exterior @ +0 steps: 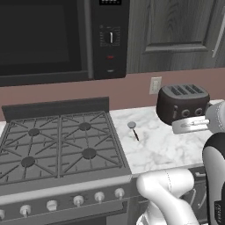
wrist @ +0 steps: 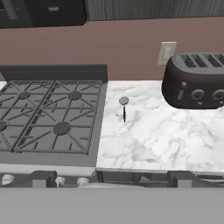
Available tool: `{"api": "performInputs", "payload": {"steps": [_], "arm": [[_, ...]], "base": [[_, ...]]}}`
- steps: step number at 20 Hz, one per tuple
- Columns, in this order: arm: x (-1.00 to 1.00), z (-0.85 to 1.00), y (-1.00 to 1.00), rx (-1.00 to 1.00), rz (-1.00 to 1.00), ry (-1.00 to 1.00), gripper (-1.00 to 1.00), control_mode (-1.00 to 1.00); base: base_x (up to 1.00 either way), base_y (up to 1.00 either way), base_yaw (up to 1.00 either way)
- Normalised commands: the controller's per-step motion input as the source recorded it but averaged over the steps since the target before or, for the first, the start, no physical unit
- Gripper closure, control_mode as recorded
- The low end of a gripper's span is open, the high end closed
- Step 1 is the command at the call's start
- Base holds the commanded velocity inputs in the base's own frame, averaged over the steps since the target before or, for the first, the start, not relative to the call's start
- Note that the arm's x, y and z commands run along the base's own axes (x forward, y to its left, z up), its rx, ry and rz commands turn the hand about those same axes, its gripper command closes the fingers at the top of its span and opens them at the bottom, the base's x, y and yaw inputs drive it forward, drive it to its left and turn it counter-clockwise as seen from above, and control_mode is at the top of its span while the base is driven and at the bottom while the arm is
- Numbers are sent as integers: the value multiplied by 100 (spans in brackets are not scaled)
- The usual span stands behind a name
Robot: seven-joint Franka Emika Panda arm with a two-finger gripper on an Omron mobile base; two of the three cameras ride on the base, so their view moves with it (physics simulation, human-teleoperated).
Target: Organize the utensils by type. Pick up the wooden spoons from the counter and place them in the open cabinet. Then pick up the metallic utensils from the counter and place them in the open drawer.
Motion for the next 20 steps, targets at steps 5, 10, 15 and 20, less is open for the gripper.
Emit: {"api": "performInputs", "payload": {"steps": [5, 10, 15, 20], "arm": [[3, -2, 0, 0, 0, 3, -100, -100], [27, -33, 0, 0, 0, 22, -100, -100], [24, -55, 0, 0, 0, 7, -100, -100], [15, -61, 0, 0, 0, 0, -100, -100]], "base": [[1, 0, 0], [0, 0, 0], [0, 0, 0], [0, 0, 0]]}}
